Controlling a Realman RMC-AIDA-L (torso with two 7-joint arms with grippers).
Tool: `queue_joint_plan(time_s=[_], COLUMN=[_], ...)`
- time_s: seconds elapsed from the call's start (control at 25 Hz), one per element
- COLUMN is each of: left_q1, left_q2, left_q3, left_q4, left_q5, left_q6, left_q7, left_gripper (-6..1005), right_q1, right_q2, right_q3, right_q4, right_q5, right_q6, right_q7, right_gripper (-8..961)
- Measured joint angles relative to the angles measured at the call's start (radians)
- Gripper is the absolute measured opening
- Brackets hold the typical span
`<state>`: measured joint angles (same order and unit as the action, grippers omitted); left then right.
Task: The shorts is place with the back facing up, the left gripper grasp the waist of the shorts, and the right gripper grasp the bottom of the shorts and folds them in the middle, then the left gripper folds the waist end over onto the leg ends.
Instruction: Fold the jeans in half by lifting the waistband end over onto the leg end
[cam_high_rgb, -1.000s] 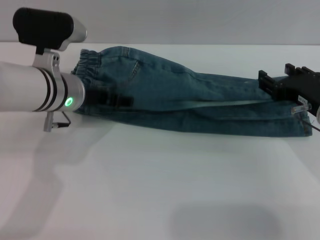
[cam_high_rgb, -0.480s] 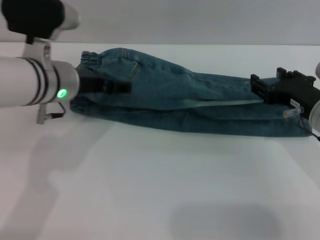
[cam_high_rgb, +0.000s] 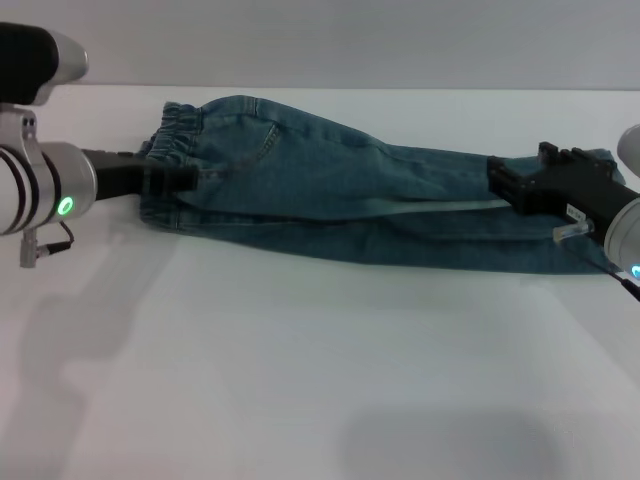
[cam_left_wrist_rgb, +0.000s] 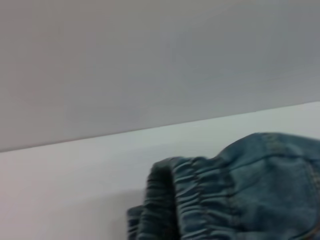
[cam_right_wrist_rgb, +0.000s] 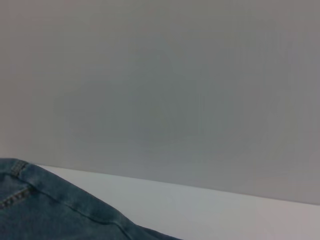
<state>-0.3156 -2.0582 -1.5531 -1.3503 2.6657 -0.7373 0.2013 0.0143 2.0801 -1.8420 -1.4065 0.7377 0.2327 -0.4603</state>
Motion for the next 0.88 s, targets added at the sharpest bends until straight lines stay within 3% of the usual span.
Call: queue_joint_plan(time_s=[0.4,0.88], left_q1=[-0.073,-0.100], left_q2=[0.001,0.001], left_q3=[-0.007,-0.007], left_q4=[0.163,0.216], left_q5=[-0.004,-0.010], left_q6=[0.048,0.064], left_q7=[0.012,0.026], left_gripper=[833,830], right_q1=[0.000,0.002], right_q2=[0.000,0.000], right_q3=[-0.002,-0.009], right_q4=[-0.006,-0.011], right_q5=[0.000,0.000], right_q6=[0.005,0.013], right_q7=[0.000,0.000], right_gripper=[617,617])
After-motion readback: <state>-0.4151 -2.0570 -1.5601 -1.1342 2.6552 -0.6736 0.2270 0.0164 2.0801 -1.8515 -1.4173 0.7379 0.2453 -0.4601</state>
